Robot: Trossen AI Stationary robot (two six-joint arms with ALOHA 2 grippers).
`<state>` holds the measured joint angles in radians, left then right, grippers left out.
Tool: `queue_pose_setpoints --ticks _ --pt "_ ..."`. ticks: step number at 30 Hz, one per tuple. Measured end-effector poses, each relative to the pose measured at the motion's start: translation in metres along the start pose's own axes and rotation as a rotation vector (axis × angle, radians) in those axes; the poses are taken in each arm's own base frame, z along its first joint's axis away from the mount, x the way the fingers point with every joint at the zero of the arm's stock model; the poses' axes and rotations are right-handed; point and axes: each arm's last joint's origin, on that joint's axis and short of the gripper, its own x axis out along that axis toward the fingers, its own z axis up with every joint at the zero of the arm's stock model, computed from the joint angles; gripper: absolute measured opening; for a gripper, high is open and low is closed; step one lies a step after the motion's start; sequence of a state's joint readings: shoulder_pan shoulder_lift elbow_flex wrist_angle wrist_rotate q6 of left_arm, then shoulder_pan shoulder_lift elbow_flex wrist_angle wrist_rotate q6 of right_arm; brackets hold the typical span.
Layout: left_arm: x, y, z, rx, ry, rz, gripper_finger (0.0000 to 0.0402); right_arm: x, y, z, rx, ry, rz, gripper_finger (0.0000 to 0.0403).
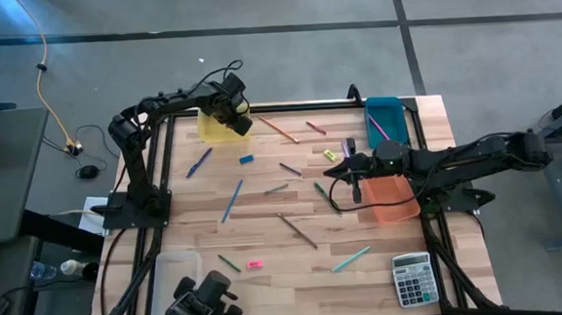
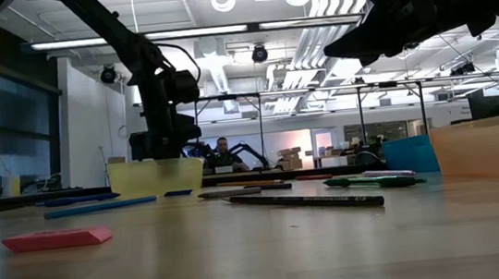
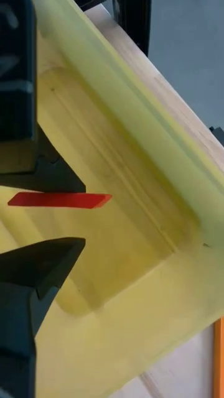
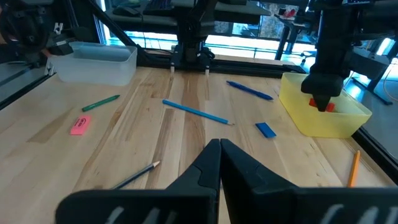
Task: Sort crayons/erasers/pens/pencils in bins
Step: Put the red eraser into the yellow bin
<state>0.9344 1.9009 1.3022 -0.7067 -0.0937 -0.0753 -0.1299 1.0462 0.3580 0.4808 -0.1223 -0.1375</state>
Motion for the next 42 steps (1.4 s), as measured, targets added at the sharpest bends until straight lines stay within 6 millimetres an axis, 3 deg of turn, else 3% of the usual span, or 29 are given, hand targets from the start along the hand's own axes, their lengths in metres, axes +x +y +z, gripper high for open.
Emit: queue_pose_setpoints --ticks 6,16,29,37,42 --pt "-0.011 -0.002 0.007 0.005 -0.017 0.011 0.015 0.0 0.0 -0.001 -0.001 0.008 0.001 0.0002" --pt "-0.025 -0.01 0.013 0.021 -0.022 0.112 0.0164 0.0 0.0 -0.001 -0.001 0.013 0.002 0.0002" --pt "-0.025 -0.017 0.008 0.013 0.001 0.223 0.0269 0.0 0.0 -0.001 -0.001 0.013 0.002 0.0002" --pt "-0.028 -0.033 0.005 0.149 -0.014 0.362 0.0262 0.0 0.0 -0.001 -0.001 0.013 0.002 0.0002" --pt "-0.029 -0.04 0.005 0.238 -0.012 0.392 0.0218 0.0 0.0 -0.001 -0.001 0.012 0.002 0.0002"
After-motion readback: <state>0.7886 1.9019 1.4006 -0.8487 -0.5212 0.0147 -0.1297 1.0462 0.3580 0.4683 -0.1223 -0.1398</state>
